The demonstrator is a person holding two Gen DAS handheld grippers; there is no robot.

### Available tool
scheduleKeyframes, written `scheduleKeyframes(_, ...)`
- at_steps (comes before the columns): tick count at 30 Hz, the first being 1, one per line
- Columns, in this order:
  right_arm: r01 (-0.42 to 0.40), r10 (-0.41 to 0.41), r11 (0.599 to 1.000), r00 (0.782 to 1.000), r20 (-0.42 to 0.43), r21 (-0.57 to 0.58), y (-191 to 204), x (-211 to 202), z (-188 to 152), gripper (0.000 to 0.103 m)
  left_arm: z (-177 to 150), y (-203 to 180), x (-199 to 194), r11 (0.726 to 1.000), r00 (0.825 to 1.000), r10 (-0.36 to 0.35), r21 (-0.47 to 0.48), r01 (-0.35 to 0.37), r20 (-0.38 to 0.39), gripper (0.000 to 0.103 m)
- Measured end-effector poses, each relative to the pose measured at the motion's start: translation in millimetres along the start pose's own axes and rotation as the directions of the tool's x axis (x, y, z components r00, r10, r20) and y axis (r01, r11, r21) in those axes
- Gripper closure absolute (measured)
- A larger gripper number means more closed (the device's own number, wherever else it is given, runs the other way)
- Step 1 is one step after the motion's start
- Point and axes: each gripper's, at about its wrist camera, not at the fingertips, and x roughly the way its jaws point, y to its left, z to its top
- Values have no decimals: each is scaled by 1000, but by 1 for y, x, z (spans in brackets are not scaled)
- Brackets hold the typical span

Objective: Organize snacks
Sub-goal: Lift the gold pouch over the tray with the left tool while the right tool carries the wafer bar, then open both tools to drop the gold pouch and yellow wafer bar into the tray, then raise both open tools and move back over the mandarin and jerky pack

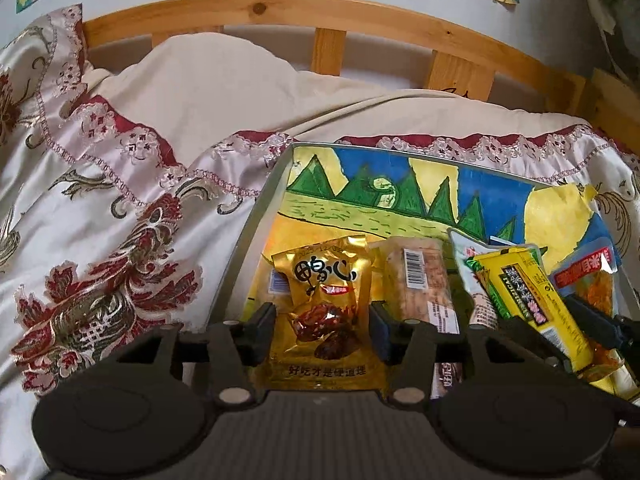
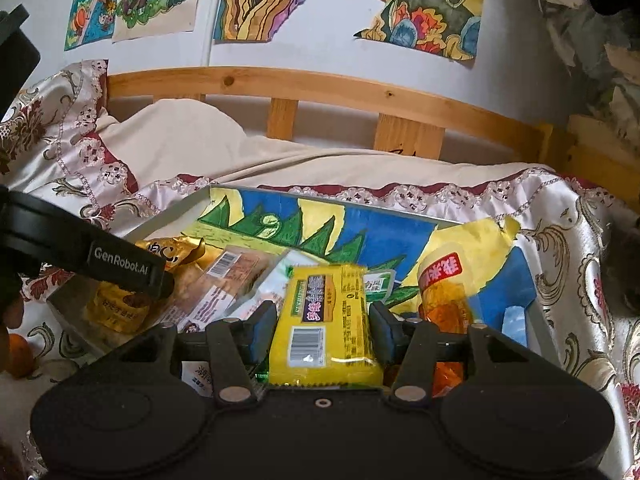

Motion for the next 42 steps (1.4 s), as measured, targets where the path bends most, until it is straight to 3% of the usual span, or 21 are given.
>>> scheduleKeyframes(2, -1, 1, 1000, 1000, 2, -2, 0, -2, 0, 48, 1, 1, -1, 1000, 1000, 1, -6, -1, -4, 43)
scheduleKeyframes(9, -38, 37, 999, 997, 67, 16, -4, -29, 7, 31, 3, 6, -27, 999, 999, -17, -41, 19, 41, 19)
scheduleKeyframes(19, -54, 46, 998, 983, 180, 40, -9, -98, 23, 12, 1, 22, -95, 999, 988, 4, -47, 3, 154, 4)
scheduleKeyframes(28, -68, 58, 997, 967, 248, 33, -6, -166, 29, 4, -29, 33, -169, 999, 963, 22, -29, -14, 268, 1)
scheduleKeyframes(42, -99, 86, 995, 953, 289, 33, 8, -244, 20, 1, -86, 55, -246, 997, 937, 77, -14, -77, 342, 1)
